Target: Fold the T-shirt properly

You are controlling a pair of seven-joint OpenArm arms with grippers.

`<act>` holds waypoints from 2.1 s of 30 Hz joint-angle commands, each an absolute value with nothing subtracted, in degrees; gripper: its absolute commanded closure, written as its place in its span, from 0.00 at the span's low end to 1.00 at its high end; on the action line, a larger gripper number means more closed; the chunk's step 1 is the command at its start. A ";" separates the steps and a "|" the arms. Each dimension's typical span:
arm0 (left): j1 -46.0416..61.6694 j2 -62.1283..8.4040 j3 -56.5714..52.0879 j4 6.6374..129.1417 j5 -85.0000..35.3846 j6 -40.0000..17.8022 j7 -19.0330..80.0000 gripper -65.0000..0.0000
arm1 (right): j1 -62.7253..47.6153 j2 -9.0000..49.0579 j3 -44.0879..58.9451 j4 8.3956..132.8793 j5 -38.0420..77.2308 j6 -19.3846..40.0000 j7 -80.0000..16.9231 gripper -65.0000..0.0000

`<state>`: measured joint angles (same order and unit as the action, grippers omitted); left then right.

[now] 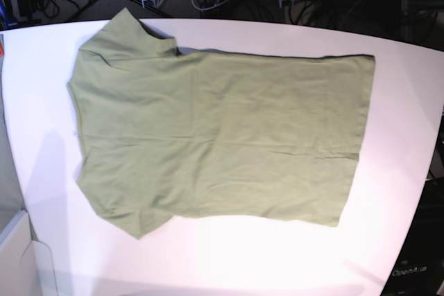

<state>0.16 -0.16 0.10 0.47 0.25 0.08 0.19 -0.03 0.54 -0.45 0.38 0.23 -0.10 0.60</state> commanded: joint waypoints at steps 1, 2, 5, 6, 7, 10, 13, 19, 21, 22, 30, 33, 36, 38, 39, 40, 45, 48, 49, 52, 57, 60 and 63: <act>0.40 -0.31 0.04 0.48 0.57 0.40 0.40 0.98 | -0.04 0.75 -0.31 0.40 0.40 -0.13 0.40 1.00; 0.40 -0.31 0.04 0.48 0.57 0.40 0.40 0.98 | -0.04 0.75 -0.31 0.40 0.40 -0.13 0.40 1.00; 0.48 -0.31 0.04 0.48 0.57 0.40 0.40 0.98 | -0.04 0.75 -0.31 0.40 0.40 -0.13 0.40 1.00; 0.48 -0.31 0.04 0.48 0.57 0.40 0.40 0.98 | -0.04 0.75 -0.31 0.40 0.40 -0.13 0.40 1.00; 0.48 -0.31 0.04 0.48 0.57 0.40 0.40 0.98 | -0.04 0.75 -0.31 0.40 0.40 -0.13 0.40 1.00; 0.48 -0.31 0.13 0.48 0.57 0.40 0.40 0.98 | -0.04 0.75 -0.31 0.40 0.40 -0.13 0.40 1.00; 0.48 -0.31 0.13 0.48 0.57 0.40 0.22 0.98 | -0.04 0.75 -0.31 0.40 0.40 -0.13 0.40 1.00; 0.48 -0.31 0.13 0.48 0.57 0.31 0.22 0.98 | -0.04 0.75 -0.31 0.40 0.40 -0.13 0.40 1.00; 0.48 -0.31 0.13 0.48 0.57 0.31 0.22 0.98 | -0.04 0.75 -0.31 0.40 0.40 -0.13 0.40 1.00; 0.48 -0.31 0.13 0.48 0.57 0.31 0.22 0.98 | -0.04 0.75 -0.31 0.40 0.40 -0.13 0.40 1.00; 0.48 -0.22 0.04 0.48 0.57 0.31 0.40 0.98 | -0.04 0.75 -0.31 0.40 0.31 -0.13 0.40 1.00; 0.40 -0.13 0.04 0.48 0.48 0.31 0.40 0.98 | 0.04 0.75 -0.31 0.40 0.31 -0.13 0.40 1.00; 0.31 -0.13 0.04 0.48 0.48 0.31 0.40 0.98 | 0.04 0.75 -0.31 0.40 0.31 -0.13 0.40 1.00; 0.31 -0.13 0.04 0.48 0.48 0.31 0.40 0.98 | 0.13 0.75 -0.31 0.40 0.31 -0.13 0.40 1.00; 0.31 -0.13 0.04 0.48 0.48 0.31 0.40 0.98 | 0.13 0.75 -0.31 0.40 0.40 -0.13 0.40 1.00; 0.31 -0.13 0.04 0.48 0.48 0.31 0.22 0.98 | 0.13 0.75 -0.31 0.40 0.40 -0.13 0.40 1.00; 0.40 -0.31 -0.13 0.48 0.31 0.31 0.04 0.98 | 0.04 0.75 -0.31 0.40 0.40 -0.13 0.48 1.00; 0.31 -0.40 -0.13 0.48 0.31 0.31 0.04 0.98 | 0.04 0.75 -0.31 0.40 0.40 -0.13 0.48 1.00; 0.40 -0.40 -0.13 0.48 0.40 0.31 0.04 0.98 | 0.04 0.75 -0.31 0.48 0.40 -0.13 0.48 1.00; 0.57 -0.40 -0.13 0.57 0.48 0.22 -1.63 0.98 | -0.22 0.75 -0.31 0.48 0.40 -0.13 2.33 1.00; 2.86 -0.57 0.04 0.04 0.48 0.22 -10.77 0.98 | -4.00 0.75 -0.31 0.48 0.40 -0.13 13.76 1.00; 4.62 -2.15 -0.22 0.04 0.22 0.22 -17.19 0.98 | -6.81 0.75 -0.48 0.48 0.22 -0.13 23.25 1.00; 5.93 -2.42 -0.22 0.04 0.13 0.13 -22.55 0.98 | -8.66 1.54 -0.48 0.48 0.22 -0.22 29.76 1.00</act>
<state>6.13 -2.72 -0.23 -0.05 -0.01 0.43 -21.85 -8.80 1.08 -0.51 0.32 0.19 -0.08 29.08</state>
